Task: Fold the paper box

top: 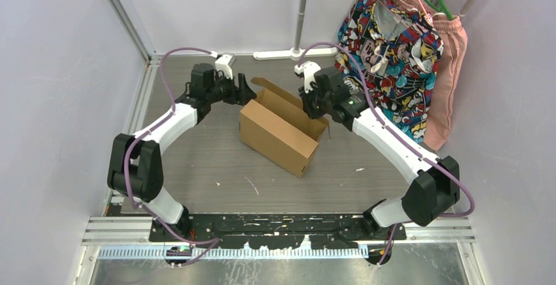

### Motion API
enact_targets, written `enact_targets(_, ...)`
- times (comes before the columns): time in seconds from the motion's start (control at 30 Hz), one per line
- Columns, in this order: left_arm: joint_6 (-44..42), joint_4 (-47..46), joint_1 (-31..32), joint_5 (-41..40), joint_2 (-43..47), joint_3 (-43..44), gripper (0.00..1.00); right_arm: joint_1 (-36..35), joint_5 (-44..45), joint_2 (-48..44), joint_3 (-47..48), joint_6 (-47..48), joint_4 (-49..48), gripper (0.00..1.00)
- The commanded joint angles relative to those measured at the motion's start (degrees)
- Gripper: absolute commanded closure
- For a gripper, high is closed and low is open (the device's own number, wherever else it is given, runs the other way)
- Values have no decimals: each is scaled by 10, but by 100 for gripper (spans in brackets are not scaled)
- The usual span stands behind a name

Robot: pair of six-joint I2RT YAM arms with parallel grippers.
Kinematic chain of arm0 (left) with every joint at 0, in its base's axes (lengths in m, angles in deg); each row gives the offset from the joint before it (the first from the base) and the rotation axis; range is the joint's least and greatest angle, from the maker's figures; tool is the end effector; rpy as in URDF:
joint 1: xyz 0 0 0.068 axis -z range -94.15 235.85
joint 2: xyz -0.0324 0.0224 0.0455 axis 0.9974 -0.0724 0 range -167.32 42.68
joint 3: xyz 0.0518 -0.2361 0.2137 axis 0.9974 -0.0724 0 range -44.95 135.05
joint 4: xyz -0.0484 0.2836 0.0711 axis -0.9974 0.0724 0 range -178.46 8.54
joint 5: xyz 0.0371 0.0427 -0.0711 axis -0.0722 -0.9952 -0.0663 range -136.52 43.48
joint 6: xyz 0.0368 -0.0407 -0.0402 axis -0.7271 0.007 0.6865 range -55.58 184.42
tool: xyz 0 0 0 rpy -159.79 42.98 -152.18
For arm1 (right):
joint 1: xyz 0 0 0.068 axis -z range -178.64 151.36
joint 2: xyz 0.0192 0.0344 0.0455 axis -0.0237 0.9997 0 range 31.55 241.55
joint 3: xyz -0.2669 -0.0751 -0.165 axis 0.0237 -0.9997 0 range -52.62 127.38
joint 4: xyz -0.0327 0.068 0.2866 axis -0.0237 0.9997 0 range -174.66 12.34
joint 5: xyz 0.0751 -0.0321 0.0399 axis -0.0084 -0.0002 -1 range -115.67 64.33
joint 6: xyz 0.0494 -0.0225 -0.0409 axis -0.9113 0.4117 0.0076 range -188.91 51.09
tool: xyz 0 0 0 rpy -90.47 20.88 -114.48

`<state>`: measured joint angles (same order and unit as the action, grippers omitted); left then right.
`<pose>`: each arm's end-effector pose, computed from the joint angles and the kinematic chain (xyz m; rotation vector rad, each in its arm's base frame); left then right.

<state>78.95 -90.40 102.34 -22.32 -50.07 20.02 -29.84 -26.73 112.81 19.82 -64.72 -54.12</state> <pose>0.4001 -0.1417 0.2960 0.3100 2.0410 -0.7656 0.3068 0.1870 0.3597 -0.7000 2.1614 0.2715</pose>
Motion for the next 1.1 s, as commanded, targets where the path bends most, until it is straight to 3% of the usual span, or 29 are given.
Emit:
enact_targets(0.0, 9, -82, -11, 25, 47, -3, 28, -7, 8, -18, 19, -15, 11, 80)
enact_targets(0.23, -2, -90, -11, 31, 42, -7, 19, -16, 34, -10, 36, -13, 22, 81)
enact_targets(0.47, 2, -90, -12, 10, 9, -8, 25, -32, 35, 3, 57, -11, 34, 81)
enact_targets(0.57, 5, -100, -12, 12, -4, -9, 15, -41, 39, 12, 66, -10, 38, 81)
enact_targets(0.7, 9, -114, -13, 18, -15, -8, 12, -48, 46, 25, 75, -9, 43, 82)
enact_targets(0.8, 16, -113, -16, 33, -30, 8, 3, -50, 47, 34, 80, -9, 46, 82)
enact_targets(1.07, 54, -162, -22, 59, -68, 24, 0, -56, 52, 48, 93, -9, 51, 82)
